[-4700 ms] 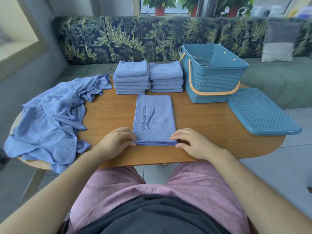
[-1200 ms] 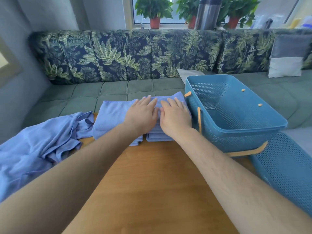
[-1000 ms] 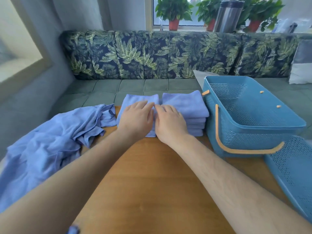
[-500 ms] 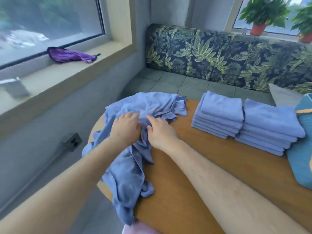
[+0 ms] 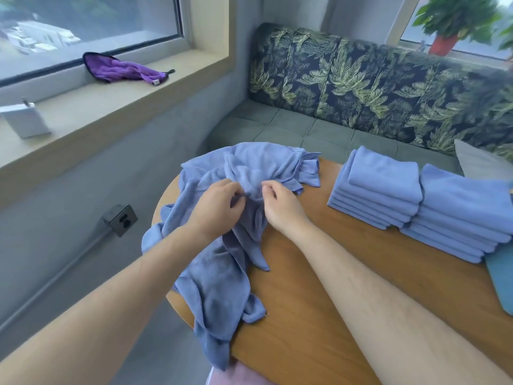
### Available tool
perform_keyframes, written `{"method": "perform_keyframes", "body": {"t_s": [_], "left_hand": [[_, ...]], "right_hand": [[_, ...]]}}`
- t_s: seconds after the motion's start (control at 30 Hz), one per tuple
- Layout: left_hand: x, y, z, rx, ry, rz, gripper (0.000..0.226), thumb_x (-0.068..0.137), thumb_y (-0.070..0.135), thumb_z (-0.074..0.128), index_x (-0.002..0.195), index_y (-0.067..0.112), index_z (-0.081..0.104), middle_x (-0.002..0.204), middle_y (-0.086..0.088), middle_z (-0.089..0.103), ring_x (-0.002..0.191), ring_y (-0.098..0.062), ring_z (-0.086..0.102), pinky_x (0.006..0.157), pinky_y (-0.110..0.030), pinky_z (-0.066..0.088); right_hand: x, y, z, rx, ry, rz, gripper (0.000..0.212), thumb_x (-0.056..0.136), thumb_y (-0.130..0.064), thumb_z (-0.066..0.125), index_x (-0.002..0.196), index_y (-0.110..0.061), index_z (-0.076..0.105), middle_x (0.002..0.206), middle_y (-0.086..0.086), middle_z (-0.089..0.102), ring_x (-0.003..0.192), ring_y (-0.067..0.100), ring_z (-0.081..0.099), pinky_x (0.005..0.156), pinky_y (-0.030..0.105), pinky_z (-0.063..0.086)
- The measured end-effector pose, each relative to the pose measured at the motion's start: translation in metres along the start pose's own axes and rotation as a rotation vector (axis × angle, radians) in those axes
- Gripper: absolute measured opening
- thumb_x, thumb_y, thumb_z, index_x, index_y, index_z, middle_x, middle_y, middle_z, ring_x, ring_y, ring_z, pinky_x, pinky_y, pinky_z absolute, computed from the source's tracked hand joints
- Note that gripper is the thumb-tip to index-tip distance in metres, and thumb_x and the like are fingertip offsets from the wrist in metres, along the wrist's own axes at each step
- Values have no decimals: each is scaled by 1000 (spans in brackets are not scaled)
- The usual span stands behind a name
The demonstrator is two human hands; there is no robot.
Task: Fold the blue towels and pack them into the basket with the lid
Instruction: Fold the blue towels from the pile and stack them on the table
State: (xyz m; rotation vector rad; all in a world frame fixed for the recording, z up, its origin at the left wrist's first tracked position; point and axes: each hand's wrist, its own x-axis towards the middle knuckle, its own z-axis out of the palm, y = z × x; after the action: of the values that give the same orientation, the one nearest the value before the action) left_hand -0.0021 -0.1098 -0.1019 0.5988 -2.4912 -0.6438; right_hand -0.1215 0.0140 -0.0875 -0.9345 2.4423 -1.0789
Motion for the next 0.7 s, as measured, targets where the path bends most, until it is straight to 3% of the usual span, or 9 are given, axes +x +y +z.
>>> {"method": "perform_keyframes", "body": {"t_s": [0.07, 0.13, 0.23, 0.33, 0.43, 0.53, 0.63, 0.7], "left_hand": [[-8, 16, -2, -89, -49, 69, 6, 88, 15, 62, 84, 15, 66, 82, 5, 61, 77, -12, 54, 69, -25, 44], [-17, 27, -1, -152, -160, 143, 4, 87, 13, 65, 86, 16, 67, 80, 5, 61, 76, -10, 55, 69, -21, 44], [-23, 39, 3, -250, -258, 182, 8, 87, 11, 66, 82, 17, 69, 76, 5, 62, 75, -11, 57, 68, -16, 43], [-10, 42, 12, -292, -127, 85, 13, 89, 11, 62, 84, 19, 71, 85, 7, 62, 83, -9, 59, 73, -18, 45], [12, 45, 33, -85, -61, 50, 28, 91, 23, 55, 113, 19, 71, 116, 0, 62, 109, -21, 58, 94, -31, 46], [22, 57, 59, 166, -183, -25, 39, 97, 43, 52, 134, 32, 60, 145, 6, 49, 133, -26, 43, 107, -43, 34], [14, 65, 83, 292, -366, 22, 37, 95, 48, 45, 119, 32, 67, 127, 6, 60, 123, -27, 52, 96, -41, 37], [-4, 68, 94, 371, -395, 86, 43, 88, 47, 41, 112, 26, 69, 121, 3, 63, 115, -29, 59, 94, -40, 42]], "right_hand": [[2, -2, -9, 331, -102, 165, 32, 106, -43, 39, 118, -22, 60, 120, -3, 62, 112, 15, 55, 92, 30, 40], [2, 4, -12, 466, -136, 235, 41, 100, -48, 54, 128, -19, 61, 125, 0, 63, 113, 15, 57, 91, 28, 44], [-2, 19, -17, 338, -55, 216, 52, 89, -30, 73, 137, -18, 57, 128, -5, 58, 115, 11, 54, 95, 25, 43], [-16, 26, -31, 210, 12, 164, 21, 87, -21, 67, 108, -20, 66, 104, -6, 69, 98, 14, 63, 84, 29, 51], [-40, 32, -50, 124, 22, 153, 10, 83, -19, 60, 93, -17, 63, 84, -6, 65, 77, 14, 60, 61, 26, 43], [-61, 45, -66, 14, -30, 170, 2, 81, -20, 57, 82, -19, 56, 71, -8, 57, 65, 14, 52, 56, 28, 39], [-67, 60, -77, -118, -130, 212, 21, 84, -34, 57, 69, -21, 50, 63, -6, 51, 61, 16, 49, 58, 32, 41], [-64, 73, -81, -196, -145, 194, 37, 90, -49, 50, 64, -22, 50, 73, -1, 55, 76, 20, 55, 69, 36, 44]]}}
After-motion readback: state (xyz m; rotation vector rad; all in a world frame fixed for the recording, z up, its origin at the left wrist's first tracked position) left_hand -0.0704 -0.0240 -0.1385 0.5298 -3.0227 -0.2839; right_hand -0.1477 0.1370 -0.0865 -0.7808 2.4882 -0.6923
